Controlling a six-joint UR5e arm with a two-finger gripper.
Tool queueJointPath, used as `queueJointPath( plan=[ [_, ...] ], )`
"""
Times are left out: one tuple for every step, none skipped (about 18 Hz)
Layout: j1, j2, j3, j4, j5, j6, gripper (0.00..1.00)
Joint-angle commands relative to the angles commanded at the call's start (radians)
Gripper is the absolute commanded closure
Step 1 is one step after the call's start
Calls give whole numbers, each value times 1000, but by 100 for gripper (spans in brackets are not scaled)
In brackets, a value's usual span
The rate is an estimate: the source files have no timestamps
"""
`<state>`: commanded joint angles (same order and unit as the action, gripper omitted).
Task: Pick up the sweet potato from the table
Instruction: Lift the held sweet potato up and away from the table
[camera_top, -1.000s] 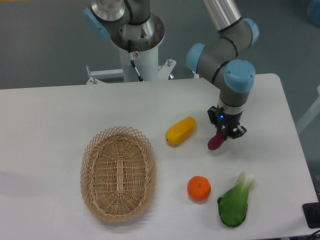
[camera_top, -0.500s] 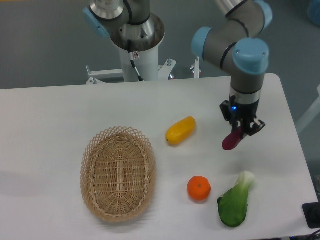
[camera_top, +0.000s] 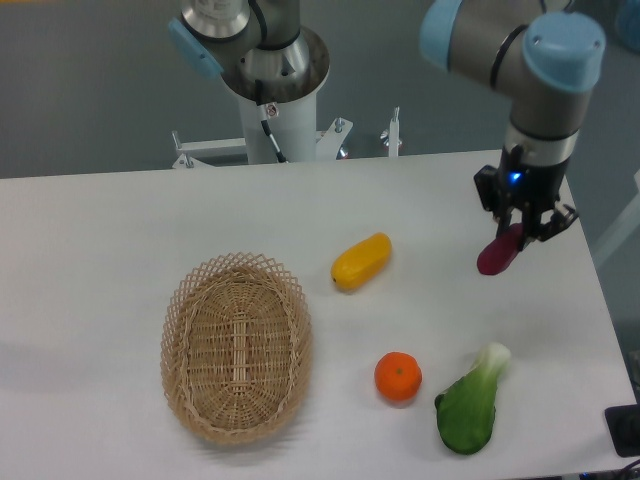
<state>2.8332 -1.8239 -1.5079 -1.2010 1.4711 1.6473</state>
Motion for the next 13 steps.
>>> queueJointPath(
  plan=[
    [8, 2, -2, -2, 0, 15, 75],
    [15, 3, -2, -2, -2, 25, 75],
    [22, 5, -5, -2, -2, 31, 75],
    [28, 6, -5, -2, -2, 35, 75],
    [29, 6, -6, -2, 0, 43, 75],
    [34, 8, -8, 0, -2, 52, 75],
    [37, 8, -9, 0, -2, 61, 75],
    [38, 8, -9, 0, -2, 66, 74],
    [43, 8, -9, 0, -2, 66, 74],
    [43, 8, -9, 0, -2, 66, 74],
    [43, 8, -9, 0, -2, 66, 74],
    [43, 8, -9, 0, -2, 66, 74],
    [43, 8, -11, 0, -2, 66, 74]
  ],
)
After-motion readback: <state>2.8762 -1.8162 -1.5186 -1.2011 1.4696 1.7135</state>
